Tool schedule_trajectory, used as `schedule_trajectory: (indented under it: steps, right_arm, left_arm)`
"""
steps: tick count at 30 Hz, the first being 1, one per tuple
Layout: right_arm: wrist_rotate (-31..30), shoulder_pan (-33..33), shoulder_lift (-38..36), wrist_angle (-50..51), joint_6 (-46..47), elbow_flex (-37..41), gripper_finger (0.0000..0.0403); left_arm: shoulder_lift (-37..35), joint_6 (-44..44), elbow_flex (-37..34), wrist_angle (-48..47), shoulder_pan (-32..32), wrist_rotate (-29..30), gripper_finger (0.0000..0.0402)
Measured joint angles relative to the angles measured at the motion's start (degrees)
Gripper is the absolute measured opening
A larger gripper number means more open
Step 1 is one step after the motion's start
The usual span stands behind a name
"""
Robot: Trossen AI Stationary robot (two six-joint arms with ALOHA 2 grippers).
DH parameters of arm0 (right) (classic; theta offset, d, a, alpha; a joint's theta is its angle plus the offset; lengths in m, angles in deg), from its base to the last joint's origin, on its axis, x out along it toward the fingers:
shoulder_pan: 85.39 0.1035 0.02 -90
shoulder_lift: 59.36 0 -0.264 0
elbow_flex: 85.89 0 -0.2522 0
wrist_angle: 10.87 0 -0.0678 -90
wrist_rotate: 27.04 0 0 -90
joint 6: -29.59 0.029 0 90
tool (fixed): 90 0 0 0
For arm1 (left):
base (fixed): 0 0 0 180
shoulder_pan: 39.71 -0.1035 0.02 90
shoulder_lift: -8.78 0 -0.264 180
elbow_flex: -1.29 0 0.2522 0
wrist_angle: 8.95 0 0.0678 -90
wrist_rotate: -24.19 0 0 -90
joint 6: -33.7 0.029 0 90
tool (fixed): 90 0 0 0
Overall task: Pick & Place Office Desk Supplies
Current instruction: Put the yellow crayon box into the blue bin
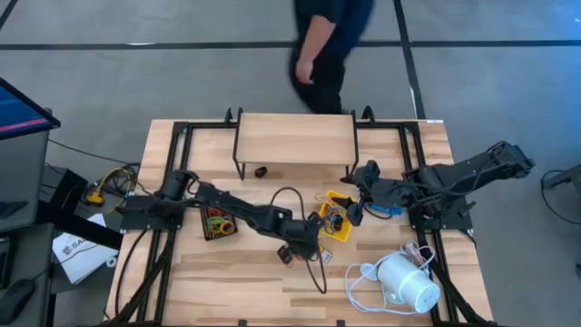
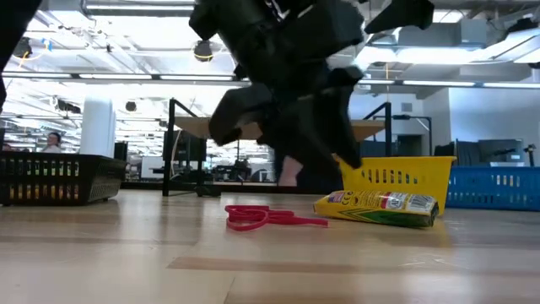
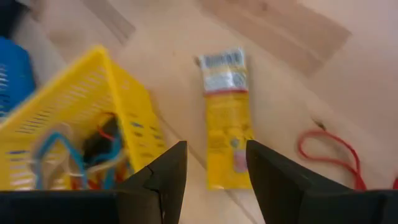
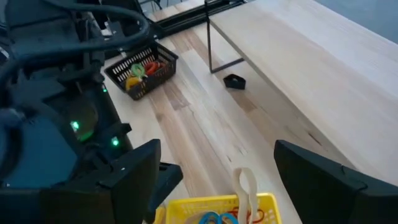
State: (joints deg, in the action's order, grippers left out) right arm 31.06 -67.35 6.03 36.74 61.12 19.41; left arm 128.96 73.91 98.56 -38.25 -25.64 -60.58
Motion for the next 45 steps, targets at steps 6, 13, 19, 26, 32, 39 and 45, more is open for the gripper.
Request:
schedule_trajectory:
  steps: [6, 13, 19, 26, 32, 39, 45]
  right_arm:
    - [0.00, 0.02, -0.27, -0.18, -0.46, 0.00, 0.0311]
    - [0.01, -0.17, -0.31, -0.13, -0.48, 0.00, 0.0311]
    - [0.17, -0.22, -0.31, -0.26, -0.48, 0.00, 0.0311]
    - [0.40, -0.22, -0.34, -1.28, -0.46, 0.00, 0.0311]
    - [0.39, -0.17, -0.69, -1.55, 0.16, 0.00, 0.0311]
    - [0.14, -0.17, -2.68, -1.69, 0.46, 0.00, 0.0311]
    - [-1.24, -0.17, -4.52, -0.40, 0.59, 0.00, 0.0311]
  left_arm:
    - [1.46, 0.29, 1.48, -0.43, 0.00, -2.10, 0.0166]
    - [2.08, 1.18, 1.55, 1.27, -0.35, -4.51, 0.0186]
    - [4.74, 1.18, 2.05, 1.84, -0.37, -4.83, 0.0193]
    - [8.05, 1.86, 5.36, 2.22, -0.70, -4.12, 0.0190]
    - [7.74, 4.53, 5.35, 2.08, -0.63, -3.94, 0.0153]
    - [7.40, 4.43, 5.35, 2.88, -0.74, -4.04, 0.0089]
    - [5.59, 4.57, 5.31, 3.27, -0.53, -3.26, 0.0093]
